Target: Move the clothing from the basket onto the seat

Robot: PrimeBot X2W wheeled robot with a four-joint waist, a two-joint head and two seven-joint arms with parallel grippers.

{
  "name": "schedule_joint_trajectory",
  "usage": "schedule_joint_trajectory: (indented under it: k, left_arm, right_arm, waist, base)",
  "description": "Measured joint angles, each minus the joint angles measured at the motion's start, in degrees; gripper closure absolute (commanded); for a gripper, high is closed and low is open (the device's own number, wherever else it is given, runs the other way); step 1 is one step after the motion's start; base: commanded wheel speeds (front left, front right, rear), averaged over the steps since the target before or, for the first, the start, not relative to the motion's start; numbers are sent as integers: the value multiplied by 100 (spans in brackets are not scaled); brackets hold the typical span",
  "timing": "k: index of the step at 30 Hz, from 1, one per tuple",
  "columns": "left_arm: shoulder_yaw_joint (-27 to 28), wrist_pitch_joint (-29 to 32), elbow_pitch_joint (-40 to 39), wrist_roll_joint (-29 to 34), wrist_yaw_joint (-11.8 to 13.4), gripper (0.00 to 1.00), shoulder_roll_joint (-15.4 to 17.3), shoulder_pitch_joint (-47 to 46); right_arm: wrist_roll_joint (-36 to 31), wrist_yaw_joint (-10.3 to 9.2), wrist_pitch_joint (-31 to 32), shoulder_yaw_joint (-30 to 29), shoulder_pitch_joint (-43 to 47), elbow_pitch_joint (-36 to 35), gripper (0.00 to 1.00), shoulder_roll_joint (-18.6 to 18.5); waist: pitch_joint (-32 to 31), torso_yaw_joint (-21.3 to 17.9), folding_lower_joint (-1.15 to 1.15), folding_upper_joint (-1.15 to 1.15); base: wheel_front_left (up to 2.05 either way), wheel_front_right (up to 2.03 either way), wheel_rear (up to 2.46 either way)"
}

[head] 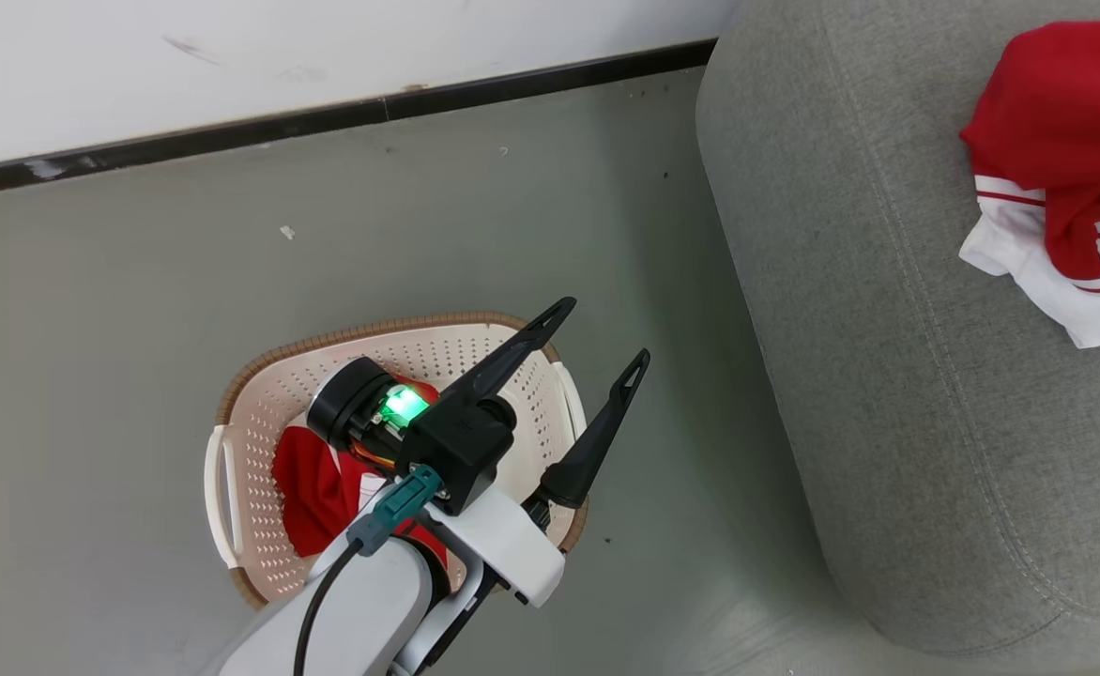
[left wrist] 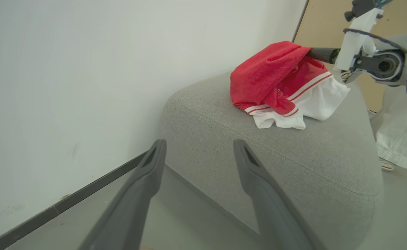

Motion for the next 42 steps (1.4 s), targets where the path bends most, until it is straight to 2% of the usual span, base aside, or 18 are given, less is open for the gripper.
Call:
schedule_joint_trajectory:
  k: [5, 11, 12, 13, 14, 15, 24, 32, 42]
  left_arm:
    - [16, 43, -35, 37, 0, 0, 31, -9]
    - [83, 33, -51, 38, 1, 0, 57, -49]
    - [119, -14, -46, 38, 1, 0, 83, -51]
    - [134, -18, -38, 38, 1, 0, 88, -51]
    - [141, -22, -29, 38, 1, 0, 87, -51]
    - [142, -49, -12, 37, 1, 0, 87, -51]
    - [224, -204, 131, -51, 1, 0, 78, -47]
    - [461, -475, 292, -182, 14, 0, 82, 31]
    - [987, -866, 532, -349, 247, 0, 158, 390]
  right_arm:
    - [4, 0, -16, -47, 200, -15, 100, 345]
    - [-74, -1, -24, -222, 269, -393, 100, 522]
    - [-153, 1, -24, -243, 374, -543, 63, 611]
    - [-174, 3, -25, -252, 432, -602, 52, 634]
    - [-214, 2, -25, -265, 483, -627, 17, 645]
    - [-269, 2, -25, -279, 548, -677, 0, 645]
    - [-458, 2, -25, -356, 964, -985, 0, 757]
    - [-756, 2, -25, -377, 1479, -1603, 0, 844]
    - [-1001, 2, -35, -109, 1722, -2438, 0, 1131]
  waist:
    - [145, 5, 0, 0]
    - [253, -9, 0, 0]
    - [253, -22, 0, 0]
    - [251, -28, 0, 0]
    - [247, -34, 0, 0]
    - [242, -40, 0, 0]
    - [158, -89, 0, 0]
    - [-8, -129, 0, 0]
    - [-327, -104, 0, 0]
  base:
    - [0, 0, 0]
    - [0, 0, 0]
    - [0, 0, 0]
    - [0, 0, 0]
    - [0, 0, 0]
    - [0, 0, 0]
    - [0, 0, 0]
    - [0, 0, 0]
    - [0, 0, 0]
